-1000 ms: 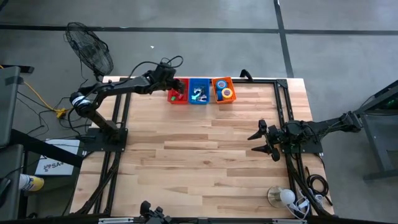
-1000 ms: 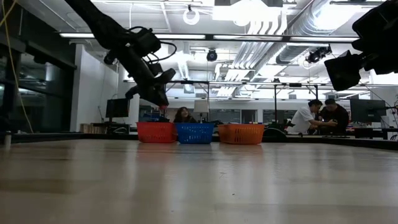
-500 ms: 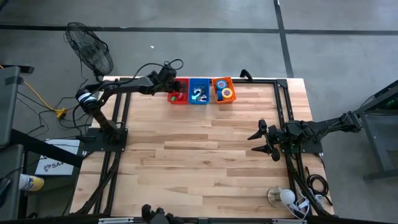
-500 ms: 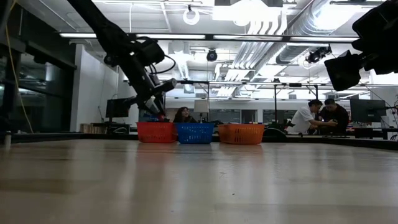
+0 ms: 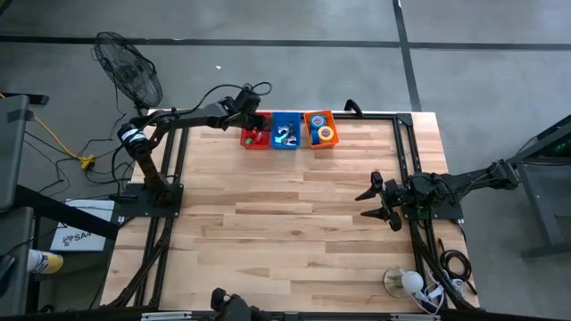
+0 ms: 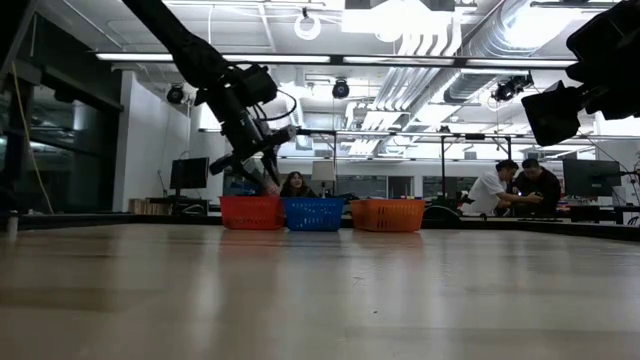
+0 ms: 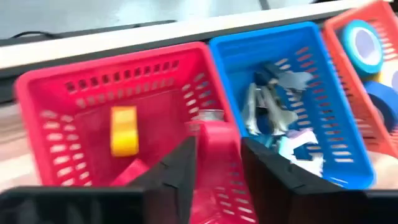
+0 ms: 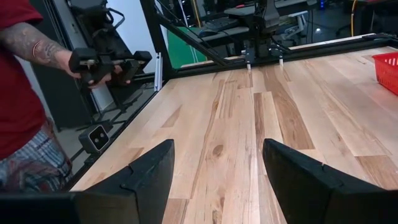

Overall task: Pick and place Stapler, Stapler remover, tape
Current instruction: Put the red stapler into the red bin, then return to Home Position

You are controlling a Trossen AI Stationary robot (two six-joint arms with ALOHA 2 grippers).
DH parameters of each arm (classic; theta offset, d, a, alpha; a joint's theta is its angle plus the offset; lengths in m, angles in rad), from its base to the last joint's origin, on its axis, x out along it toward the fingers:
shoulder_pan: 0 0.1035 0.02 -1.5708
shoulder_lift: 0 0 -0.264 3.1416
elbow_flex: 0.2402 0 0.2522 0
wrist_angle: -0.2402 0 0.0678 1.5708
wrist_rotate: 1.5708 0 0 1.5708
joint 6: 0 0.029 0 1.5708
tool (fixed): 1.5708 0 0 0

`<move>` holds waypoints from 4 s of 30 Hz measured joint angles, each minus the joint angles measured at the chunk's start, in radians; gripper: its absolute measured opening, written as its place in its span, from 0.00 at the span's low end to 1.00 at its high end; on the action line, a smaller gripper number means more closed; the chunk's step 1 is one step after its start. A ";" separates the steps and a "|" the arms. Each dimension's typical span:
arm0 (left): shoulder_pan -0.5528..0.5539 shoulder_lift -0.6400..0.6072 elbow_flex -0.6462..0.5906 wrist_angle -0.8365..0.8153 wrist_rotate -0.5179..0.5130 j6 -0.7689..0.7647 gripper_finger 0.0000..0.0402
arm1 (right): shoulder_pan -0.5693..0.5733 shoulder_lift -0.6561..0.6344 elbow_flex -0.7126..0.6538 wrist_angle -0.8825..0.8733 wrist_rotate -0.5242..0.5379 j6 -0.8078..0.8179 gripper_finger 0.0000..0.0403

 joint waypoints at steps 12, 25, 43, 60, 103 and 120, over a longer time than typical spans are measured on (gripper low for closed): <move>0.000 0.000 0.115 -0.094 0.111 0.141 0.63 | 0.000 0.000 0.000 0.000 0.000 0.000 0.59; -0.108 -0.196 0.164 -0.136 0.159 0.229 0.64 | 0.000 0.000 0.000 0.000 0.000 0.000 0.59; -0.171 -0.944 -0.402 -0.103 0.175 0.492 0.64 | 0.000 0.000 0.000 0.000 0.000 0.000 0.59; -0.255 -1.619 -0.865 -0.004 0.220 0.340 0.64 | 0.000 0.000 0.000 0.000 0.000 0.000 0.59; -0.550 -1.719 -1.119 0.265 0.048 0.511 0.64 | 0.000 0.000 0.000 0.000 0.000 0.000 0.59; -0.550 -1.719 -1.120 0.339 0.631 0.607 0.64 | 0.000 0.000 0.000 0.001 0.000 0.000 0.59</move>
